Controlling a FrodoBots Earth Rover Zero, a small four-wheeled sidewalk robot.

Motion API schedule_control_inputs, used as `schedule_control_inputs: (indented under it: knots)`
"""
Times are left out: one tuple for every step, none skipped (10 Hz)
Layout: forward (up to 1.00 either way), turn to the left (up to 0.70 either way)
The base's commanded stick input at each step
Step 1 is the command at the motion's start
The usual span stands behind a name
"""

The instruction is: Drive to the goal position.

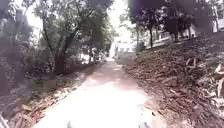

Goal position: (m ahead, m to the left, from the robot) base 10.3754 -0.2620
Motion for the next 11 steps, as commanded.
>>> schedule_control_inputs:
  knots:
    - [0.85, -0.08]
    - [0.85, 0.00]
    - [0.85, 0.00]
    - [0.85, 0.00]
    - [0.85, 0.00]
    - [0.85, 0.00]
    - [0.85, 0.00]
    - [0.85, 0.00]
    - [0.85, 0.00]
    - [0.85, 0.00]
    - [0.85, 0.00]
